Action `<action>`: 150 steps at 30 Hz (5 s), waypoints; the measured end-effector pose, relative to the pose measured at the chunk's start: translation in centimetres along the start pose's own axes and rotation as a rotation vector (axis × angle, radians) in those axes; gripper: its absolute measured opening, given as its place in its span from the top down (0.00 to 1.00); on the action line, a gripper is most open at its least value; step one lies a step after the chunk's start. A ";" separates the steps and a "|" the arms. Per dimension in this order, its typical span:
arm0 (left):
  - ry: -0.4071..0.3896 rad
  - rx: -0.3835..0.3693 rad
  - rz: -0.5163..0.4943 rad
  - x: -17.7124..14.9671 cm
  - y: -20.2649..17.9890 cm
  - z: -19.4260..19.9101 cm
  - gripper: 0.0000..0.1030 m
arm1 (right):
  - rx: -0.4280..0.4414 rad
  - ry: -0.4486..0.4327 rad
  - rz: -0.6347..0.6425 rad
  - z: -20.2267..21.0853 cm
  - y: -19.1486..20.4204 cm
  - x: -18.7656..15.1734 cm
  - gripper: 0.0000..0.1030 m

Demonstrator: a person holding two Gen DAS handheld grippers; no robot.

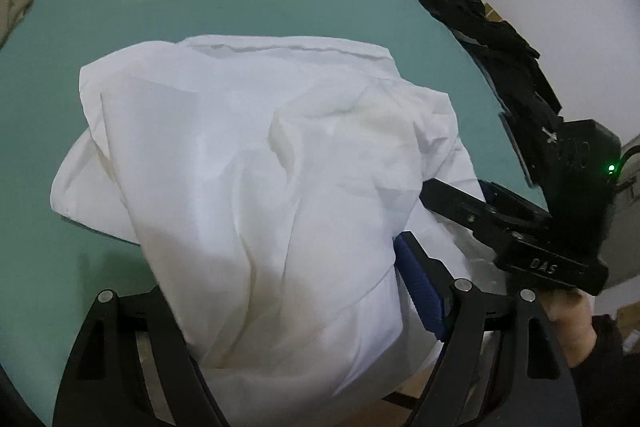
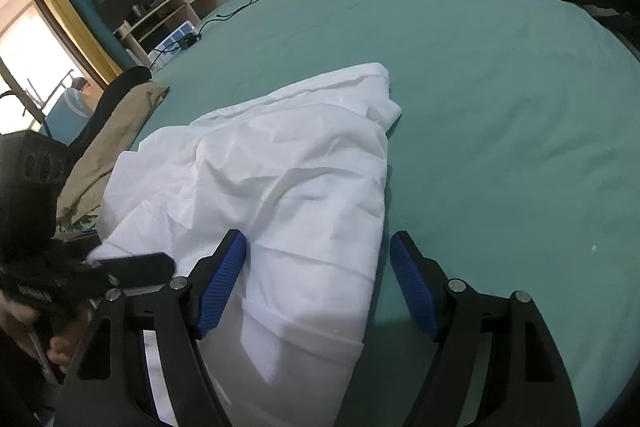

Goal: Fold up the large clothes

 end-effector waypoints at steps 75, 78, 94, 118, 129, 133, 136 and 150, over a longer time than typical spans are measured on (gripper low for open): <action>-0.452 -0.107 -0.100 7.4 -4.7 20.0 0.74 | 0.144 -0.353 0.116 13.1 13.6 9.1 0.77; -0.495 -0.082 -0.113 8.2 -3.6 22.2 0.74 | 0.150 -0.375 0.145 12.9 15.3 10.4 0.77; -0.545 0.050 -0.135 14.9 5.7 26.2 0.74 | 0.197 -0.423 0.219 6.7 23.4 16.0 0.77; -0.402 0.135 0.089 18.7 20.2 16.9 0.74 | 0.266 -0.283 0.148 -8.4 23.0 17.8 0.77; -0.187 0.173 0.159 15.8 24.4 6.4 0.66 | 0.239 -0.094 0.040 -16.0 18.0 13.5 0.76; -0.162 0.139 0.155 15.2 24.7 5.5 0.54 | 0.235 -0.071 -0.013 -16.5 16.5 12.9 0.73; -0.133 0.144 0.126 13.9 24.2 5.9 0.52 | 0.210 -0.048 0.007 -16.6 16.6 13.1 0.70; -0.345 0.174 0.187 14.4 24.9 11.4 0.52 | 0.160 0.001 -0.001 -16.3 15.6 12.4 0.62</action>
Point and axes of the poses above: each gripper's, at about its wrist camera, not at the fingertips, and z roughly against the way its jaws point, y to its left, x to its top, the point moved 10 cm from there along -z, roughly the way its jaws point, and after that the axes turned 4 degrees about x, right-handed, at the moved point
